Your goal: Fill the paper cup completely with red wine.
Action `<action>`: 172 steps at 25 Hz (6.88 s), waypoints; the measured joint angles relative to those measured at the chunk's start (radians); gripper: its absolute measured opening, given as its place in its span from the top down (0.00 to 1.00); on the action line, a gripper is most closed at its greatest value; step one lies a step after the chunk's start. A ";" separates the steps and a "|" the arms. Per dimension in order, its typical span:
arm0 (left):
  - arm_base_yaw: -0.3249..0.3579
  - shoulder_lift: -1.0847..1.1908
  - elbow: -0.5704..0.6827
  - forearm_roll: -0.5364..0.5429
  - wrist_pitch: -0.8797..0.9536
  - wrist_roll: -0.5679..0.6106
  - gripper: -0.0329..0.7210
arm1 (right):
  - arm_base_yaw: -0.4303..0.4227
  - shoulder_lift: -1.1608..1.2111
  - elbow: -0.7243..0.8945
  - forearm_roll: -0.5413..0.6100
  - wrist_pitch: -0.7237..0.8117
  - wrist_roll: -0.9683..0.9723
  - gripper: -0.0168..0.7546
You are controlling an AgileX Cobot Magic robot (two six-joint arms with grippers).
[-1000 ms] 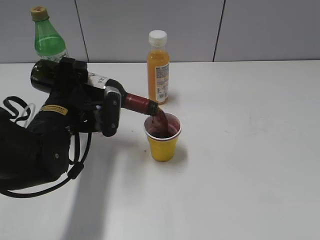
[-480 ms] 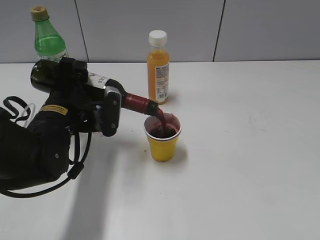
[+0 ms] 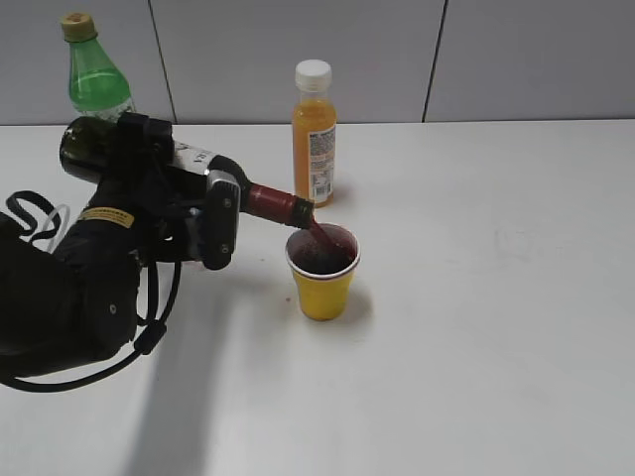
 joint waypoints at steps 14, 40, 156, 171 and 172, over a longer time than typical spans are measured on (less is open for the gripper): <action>0.000 0.009 -0.002 0.001 -0.006 0.001 0.22 | 0.000 0.000 0.000 0.000 0.000 0.001 0.22; 0.000 0.015 -0.002 0.064 0.061 -0.480 0.22 | 0.000 0.000 0.000 0.000 0.000 0.001 0.22; 0.367 -0.386 -0.182 1.126 0.591 -2.167 0.17 | 0.000 0.000 0.000 0.000 0.000 0.000 0.22; 0.367 -0.883 -0.181 1.146 1.592 -2.160 0.17 | 0.000 0.000 0.000 0.000 0.000 0.000 0.22; 0.367 -0.901 -0.181 1.145 1.658 -2.167 0.17 | 0.000 0.000 0.000 0.000 0.000 0.000 0.22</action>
